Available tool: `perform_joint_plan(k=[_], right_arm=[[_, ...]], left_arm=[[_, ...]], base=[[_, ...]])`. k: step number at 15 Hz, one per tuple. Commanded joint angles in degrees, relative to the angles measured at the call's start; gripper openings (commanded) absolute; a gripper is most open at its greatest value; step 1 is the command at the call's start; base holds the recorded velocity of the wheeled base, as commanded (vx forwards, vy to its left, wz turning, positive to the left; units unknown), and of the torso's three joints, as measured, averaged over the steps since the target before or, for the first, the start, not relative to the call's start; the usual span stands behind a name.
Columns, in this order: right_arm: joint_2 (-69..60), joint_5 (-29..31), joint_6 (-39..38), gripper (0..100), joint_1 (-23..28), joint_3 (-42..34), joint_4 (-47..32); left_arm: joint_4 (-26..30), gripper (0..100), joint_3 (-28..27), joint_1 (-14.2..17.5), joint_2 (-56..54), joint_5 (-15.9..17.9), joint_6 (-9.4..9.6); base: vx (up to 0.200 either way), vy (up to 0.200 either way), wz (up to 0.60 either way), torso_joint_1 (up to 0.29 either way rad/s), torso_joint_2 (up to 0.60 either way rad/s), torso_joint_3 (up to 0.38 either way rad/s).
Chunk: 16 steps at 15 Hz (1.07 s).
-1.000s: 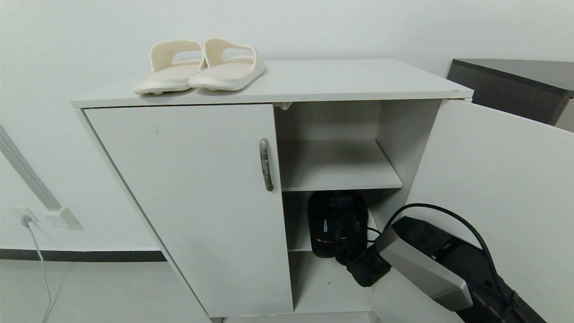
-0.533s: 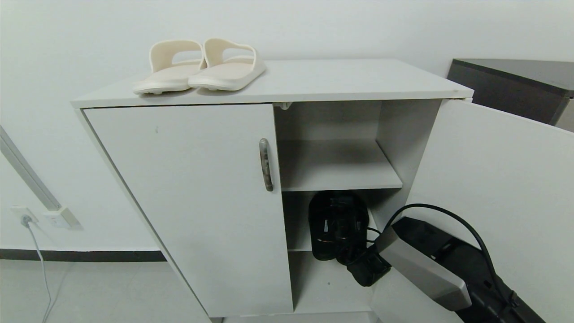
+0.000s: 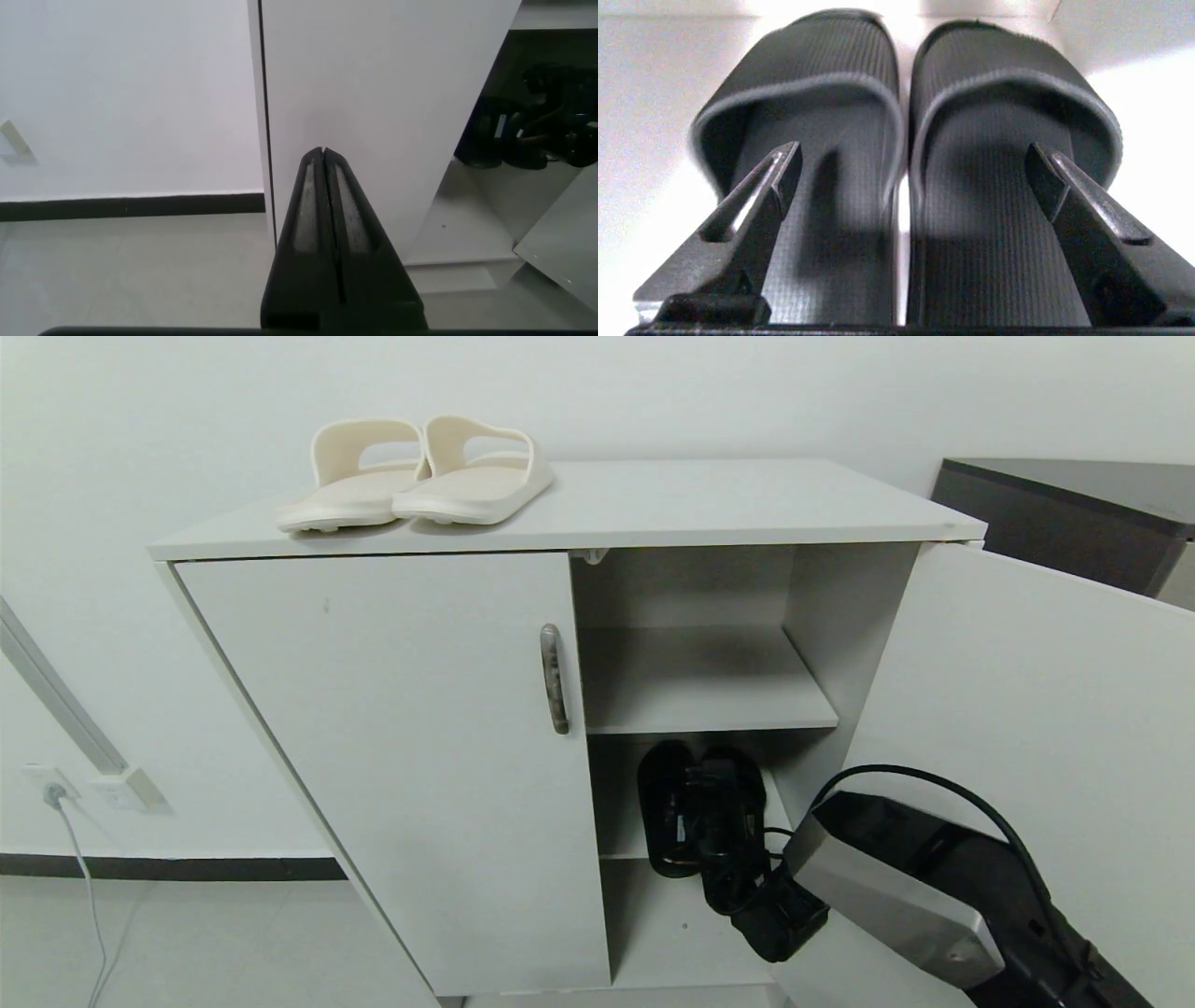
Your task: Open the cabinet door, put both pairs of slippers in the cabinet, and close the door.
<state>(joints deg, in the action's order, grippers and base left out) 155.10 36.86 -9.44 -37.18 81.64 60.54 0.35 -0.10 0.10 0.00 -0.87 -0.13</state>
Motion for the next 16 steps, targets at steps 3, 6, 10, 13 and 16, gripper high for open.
perform_joint_plan(k=[3, 6, 10, 13, 16], right_arm=[[-11.0, 0.0, 0.4, 100, -2.6, -15.0, 4.6], [-16.2, 0.0, 0.2, 100, -5.2, -25.7, 9.2], [-22.6, -0.1, -1.0, 100, -8.7, -37.9, 13.1], [-23.1, -0.5, -1.4, 100, -8.9, -39.5, 13.7], [-22.8, -0.5, -1.4, 100, -9.1, -40.2, 13.7]], left_arm=[[0.0, 0, 0.0, 0.0, 0.1, 0.1, 0.13], [0.0, 0, 0.0, 0.0, 0.1, 0.3, 0.13], [0.0, 0, 0.0, 0.0, 0.1, 0.3, 0.13], [0.0, 0, 0.0, 0.0, 0.1, 0.3, 0.05], [0.0, 0, 0.0, 0.0, 0.1, 0.4, 0.05]], base=[[0.000, 0.000, 0.00, 0.000, 0.00, 0.000], [0.000, 0.000, 0.00, 0.000, 0.00, 0.000], [0.000, 0.000, 0.00, 0.000, 0.00, 0.000], [0.000, 0.000, 0.00, 0.000, 0.00, 0.000], [0.000, 0.000, 0.00, 0.000, 0.00, 0.000]])
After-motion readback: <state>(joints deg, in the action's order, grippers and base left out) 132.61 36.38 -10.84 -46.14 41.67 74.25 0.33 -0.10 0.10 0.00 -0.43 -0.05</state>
